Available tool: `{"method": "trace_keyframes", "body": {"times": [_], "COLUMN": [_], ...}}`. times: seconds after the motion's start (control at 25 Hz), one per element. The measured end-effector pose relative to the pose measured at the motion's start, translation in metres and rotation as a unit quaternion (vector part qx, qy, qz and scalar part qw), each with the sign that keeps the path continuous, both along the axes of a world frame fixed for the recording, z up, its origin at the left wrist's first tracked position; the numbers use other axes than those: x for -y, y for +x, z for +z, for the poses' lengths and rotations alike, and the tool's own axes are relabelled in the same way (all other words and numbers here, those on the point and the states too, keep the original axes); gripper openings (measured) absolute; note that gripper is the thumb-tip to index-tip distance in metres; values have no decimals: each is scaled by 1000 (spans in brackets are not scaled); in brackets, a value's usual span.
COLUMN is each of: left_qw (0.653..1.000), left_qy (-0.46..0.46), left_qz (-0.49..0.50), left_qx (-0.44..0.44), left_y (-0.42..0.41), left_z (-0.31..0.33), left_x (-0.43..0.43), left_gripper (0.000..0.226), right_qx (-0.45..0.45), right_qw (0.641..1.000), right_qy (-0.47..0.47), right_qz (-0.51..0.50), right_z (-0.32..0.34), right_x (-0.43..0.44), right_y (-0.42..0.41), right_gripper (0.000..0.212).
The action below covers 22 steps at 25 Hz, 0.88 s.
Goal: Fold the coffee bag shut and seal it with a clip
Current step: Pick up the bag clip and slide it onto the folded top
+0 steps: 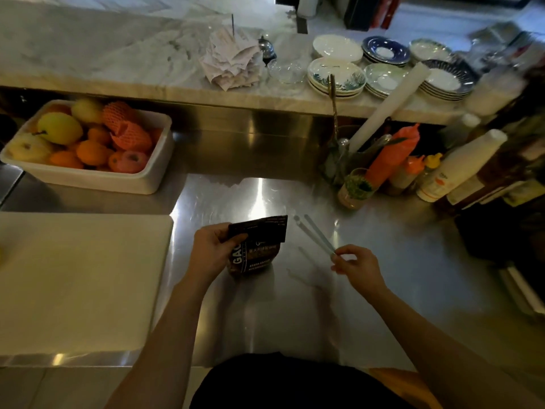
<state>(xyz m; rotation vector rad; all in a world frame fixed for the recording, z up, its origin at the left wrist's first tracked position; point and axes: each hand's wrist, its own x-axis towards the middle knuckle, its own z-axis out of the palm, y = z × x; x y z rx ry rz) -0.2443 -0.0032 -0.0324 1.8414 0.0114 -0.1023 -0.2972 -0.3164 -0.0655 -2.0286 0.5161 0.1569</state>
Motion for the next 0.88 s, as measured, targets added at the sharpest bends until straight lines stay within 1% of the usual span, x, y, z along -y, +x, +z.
{"method": "trace_keyframes", "body": {"times": [0.12,0.28,0.44,0.64,0.68,0.8,0.88], "left_qw": [1000,1000,1000,999,999,997,996], "left_qy": [3,13,21,32,42,63,70], "left_qz": [-7,-10,-5,-18,-25,-35,-47], "left_qx": [4,0,-4,-3,1,9,15], "left_y": [-4,-10,-15,-23,-26,-28,-28], "left_z": [0,-4,-8,-3,-1,0,-1], "left_x": [28,50,57,63,65,69,71], "left_gripper": [20,18,17,14,16,35,41], "right_qx": [34,77,108,120,118,122,133], "right_qw": [999,990,965,937,934,922,919], "right_qy": [14,-8,-62,-93,-95,-101,-110], "right_qz": [23,117,232,315,324,353,355], "right_z": [21,49,65,69,69,68,65], "right_x": [27,55,62,48,45,31,24], "right_y": [6,13,18,28,30,36,37], "right_gripper": [7,7,9,9,8,9,9]}}
